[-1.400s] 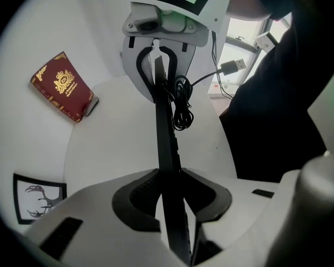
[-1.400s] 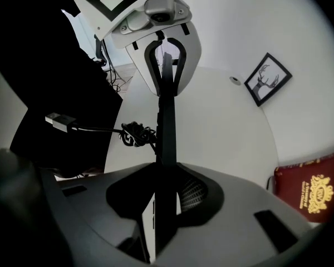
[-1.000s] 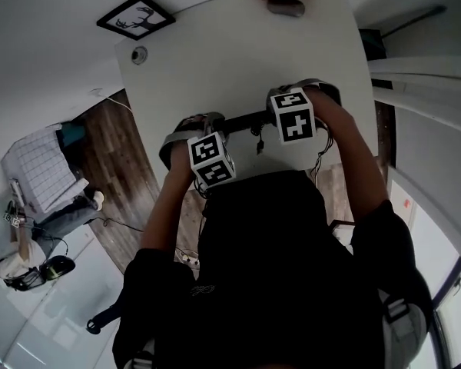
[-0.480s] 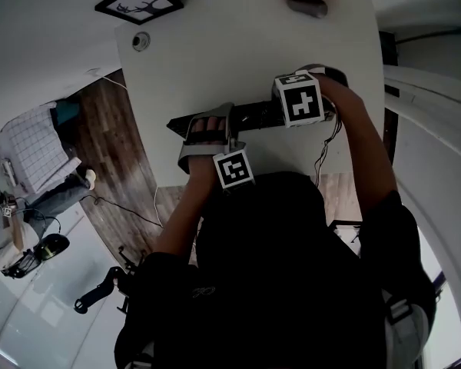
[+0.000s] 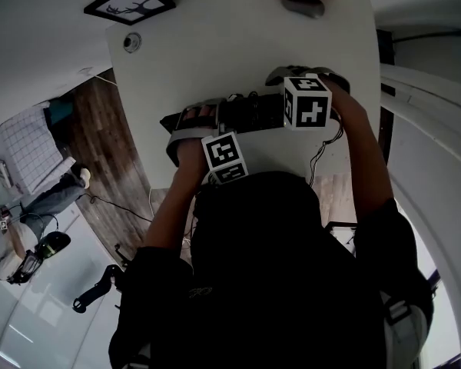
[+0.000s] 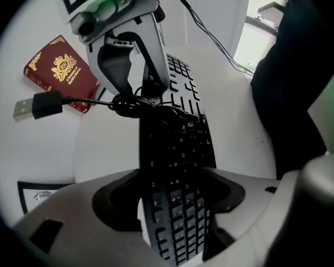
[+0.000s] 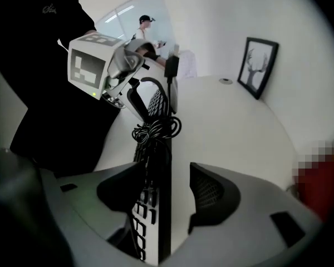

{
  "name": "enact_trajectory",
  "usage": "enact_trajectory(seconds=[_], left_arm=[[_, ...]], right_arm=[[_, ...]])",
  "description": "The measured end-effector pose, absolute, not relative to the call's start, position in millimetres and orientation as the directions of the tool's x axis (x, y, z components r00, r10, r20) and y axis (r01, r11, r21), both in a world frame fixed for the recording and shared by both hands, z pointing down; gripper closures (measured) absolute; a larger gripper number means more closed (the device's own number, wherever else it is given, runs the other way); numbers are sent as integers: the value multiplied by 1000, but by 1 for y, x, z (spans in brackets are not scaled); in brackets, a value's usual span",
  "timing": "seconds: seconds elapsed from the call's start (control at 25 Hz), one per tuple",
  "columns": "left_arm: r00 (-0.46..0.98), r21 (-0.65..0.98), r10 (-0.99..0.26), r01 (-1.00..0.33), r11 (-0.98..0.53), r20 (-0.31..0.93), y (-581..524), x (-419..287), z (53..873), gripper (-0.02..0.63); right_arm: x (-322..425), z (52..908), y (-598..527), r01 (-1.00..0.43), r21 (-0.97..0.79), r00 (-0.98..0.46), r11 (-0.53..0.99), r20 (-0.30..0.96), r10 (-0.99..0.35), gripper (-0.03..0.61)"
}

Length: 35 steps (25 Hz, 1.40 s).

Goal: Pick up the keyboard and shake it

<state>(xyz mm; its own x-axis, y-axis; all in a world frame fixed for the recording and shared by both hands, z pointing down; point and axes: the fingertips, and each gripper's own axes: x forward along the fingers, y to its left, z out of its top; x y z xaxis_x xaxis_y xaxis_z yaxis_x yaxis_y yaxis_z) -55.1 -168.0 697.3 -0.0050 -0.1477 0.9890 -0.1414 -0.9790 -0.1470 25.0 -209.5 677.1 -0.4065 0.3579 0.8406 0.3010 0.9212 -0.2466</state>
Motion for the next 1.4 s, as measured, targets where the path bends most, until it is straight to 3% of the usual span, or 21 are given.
enact_trajectory(seconds=[0.2, 0.32, 0.72, 0.96, 1.2, 1.4], left_arm=[[20, -85, -88, -117, -990, 996, -168, -51, 701, 298], [8, -23, -25, -115, -993, 1000, -167, -50, 707, 295], [73, 242, 235, -108, -964, 969, -168, -46, 726, 293], [57, 335, 331, -105, -936, 942, -173, -46, 736, 283], [87, 306, 296, -133, -943, 951, -170, -48, 734, 282], [98, 79, 64, -163, -983, 993, -188, -47, 722, 264]], right_arm=[[51, 682, -209, 241, -57, -407, 969, 900, 154, 330], [53, 698, -194, 253, -88, -385, 964, 904, 183, 364], [54, 717, -196, 262, -272, -364, 926, 861, 356, 365], [52, 726, -200, 263, -267, -340, 927, 874, 348, 365], [47, 728, -198, 269, -189, -296, 944, 917, 268, 365], [52, 733, -200, 277, 51, -229, 960, 973, 15, 364]])
